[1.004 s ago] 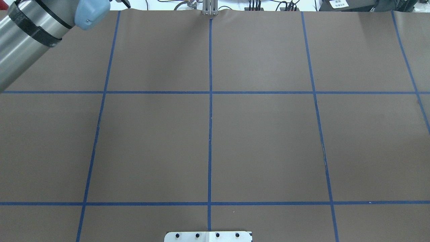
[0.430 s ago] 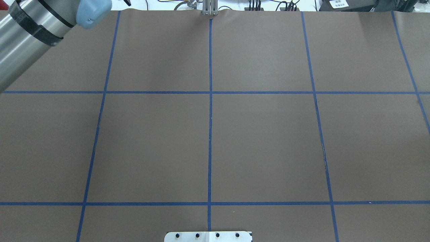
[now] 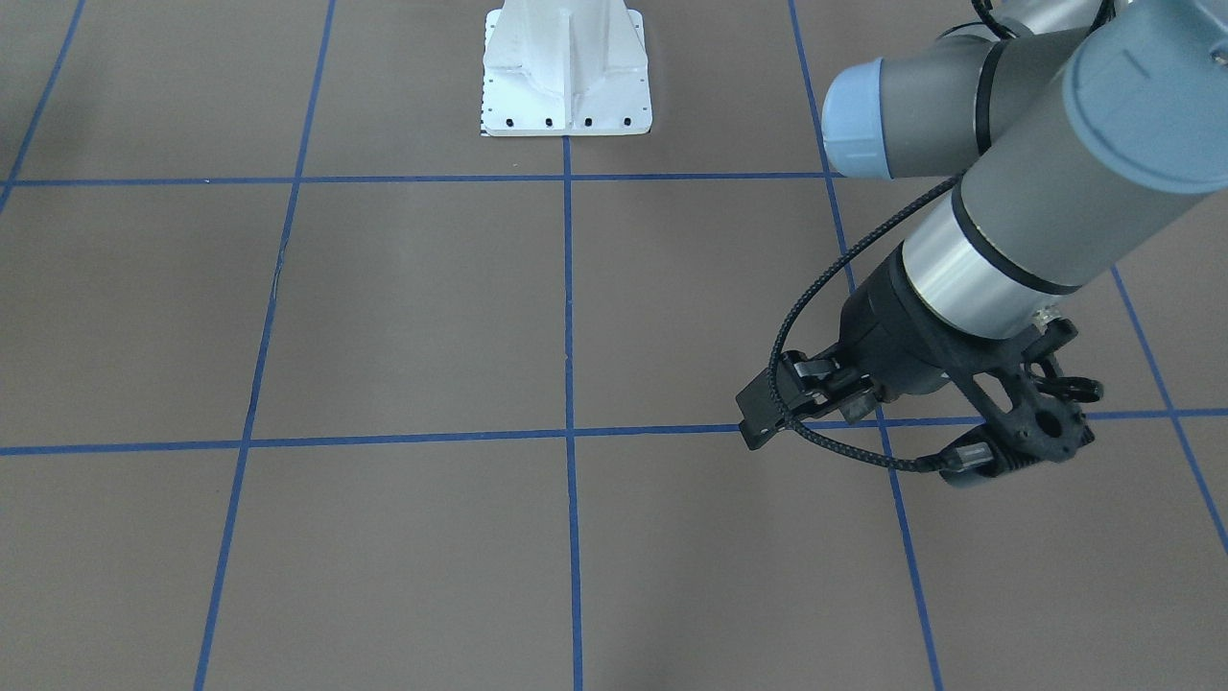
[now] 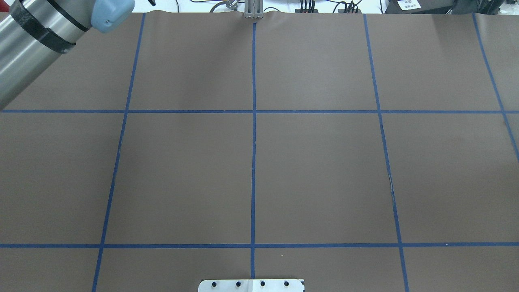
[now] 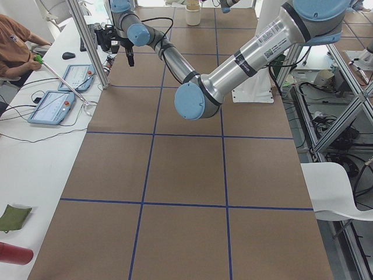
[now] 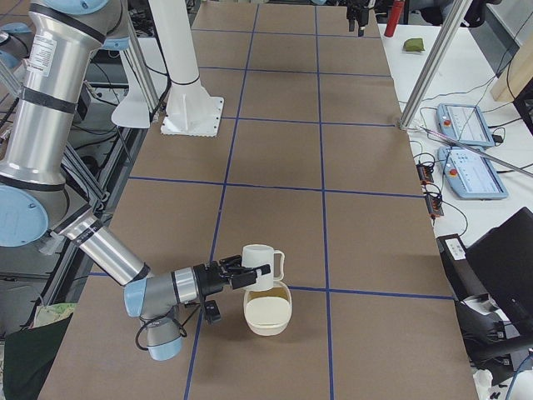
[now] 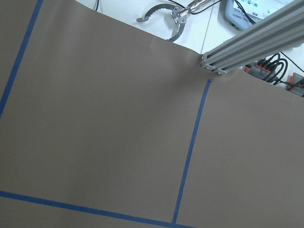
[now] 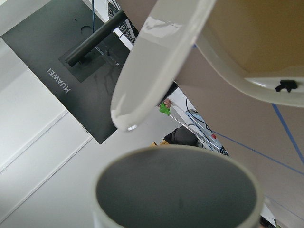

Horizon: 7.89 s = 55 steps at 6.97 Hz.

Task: Left arm hands cup to right arm to dump lemon

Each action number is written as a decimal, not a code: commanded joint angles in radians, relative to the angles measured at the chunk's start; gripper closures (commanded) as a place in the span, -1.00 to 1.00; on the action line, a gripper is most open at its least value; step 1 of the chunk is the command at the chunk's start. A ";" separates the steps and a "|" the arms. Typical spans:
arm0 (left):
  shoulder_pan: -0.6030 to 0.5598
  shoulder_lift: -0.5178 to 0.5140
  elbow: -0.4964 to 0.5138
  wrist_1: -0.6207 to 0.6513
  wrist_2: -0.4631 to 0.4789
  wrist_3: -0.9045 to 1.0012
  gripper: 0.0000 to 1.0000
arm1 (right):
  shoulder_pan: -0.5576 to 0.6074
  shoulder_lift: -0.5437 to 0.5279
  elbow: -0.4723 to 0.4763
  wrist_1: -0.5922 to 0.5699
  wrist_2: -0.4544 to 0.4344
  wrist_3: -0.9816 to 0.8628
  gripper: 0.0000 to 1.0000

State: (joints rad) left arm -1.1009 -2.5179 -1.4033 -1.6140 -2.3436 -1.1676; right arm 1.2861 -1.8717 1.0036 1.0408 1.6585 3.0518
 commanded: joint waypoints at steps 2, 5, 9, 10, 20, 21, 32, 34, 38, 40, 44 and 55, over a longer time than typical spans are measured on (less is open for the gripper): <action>0.003 0.001 -0.003 0.002 0.000 0.003 -1.00 | -0.001 0.002 0.019 0.005 0.009 -0.121 0.61; 0.006 0.002 -0.003 0.002 0.000 0.002 -1.00 | -0.002 0.011 0.026 0.004 0.013 -0.434 0.61; 0.018 0.007 -0.002 0.000 0.000 0.000 -1.00 | -0.002 0.017 0.024 -0.005 0.078 -0.953 0.61; 0.019 0.010 -0.002 0.000 0.000 0.000 -1.00 | -0.002 0.016 0.021 -0.010 0.096 -1.096 0.60; 0.026 0.148 -0.158 -0.001 -0.016 -0.018 -1.00 | 0.013 0.054 0.600 -0.957 0.126 -2.056 0.60; 0.056 0.155 -0.180 -0.001 -0.011 -0.043 -1.00 | 0.015 0.125 0.681 -1.180 0.119 -2.187 0.60; 0.180 0.084 -0.201 -0.015 -0.019 -0.126 -1.00 | -0.693 0.727 0.699 -1.905 -0.624 -2.586 0.54; 0.184 0.038 -0.212 -0.017 -0.020 -0.129 -1.00 | -0.767 0.787 0.716 -1.952 -0.683 -2.553 0.48; 0.214 -0.031 -0.089 -0.181 -0.016 -0.205 -1.00 | -0.864 0.826 0.734 -2.016 -0.824 -2.515 0.51; 0.217 -0.074 0.050 -0.306 -0.013 -0.236 -0.88 | -0.867 0.826 0.739 -2.021 -0.824 -2.515 0.50; 0.272 -0.078 0.052 -0.308 -0.009 -0.236 -0.60 | -0.867 0.855 0.739 -2.065 -0.824 -2.513 0.50; 0.286 -0.079 0.067 -0.300 -0.013 -0.236 0.99 | -0.864 0.853 0.737 -2.065 -0.824 -2.513 0.14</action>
State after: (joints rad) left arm -0.8144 -2.5973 -1.3362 -1.9191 -2.3550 -1.4009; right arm 0.4218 -1.0195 1.7411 -1.0247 0.8345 0.5384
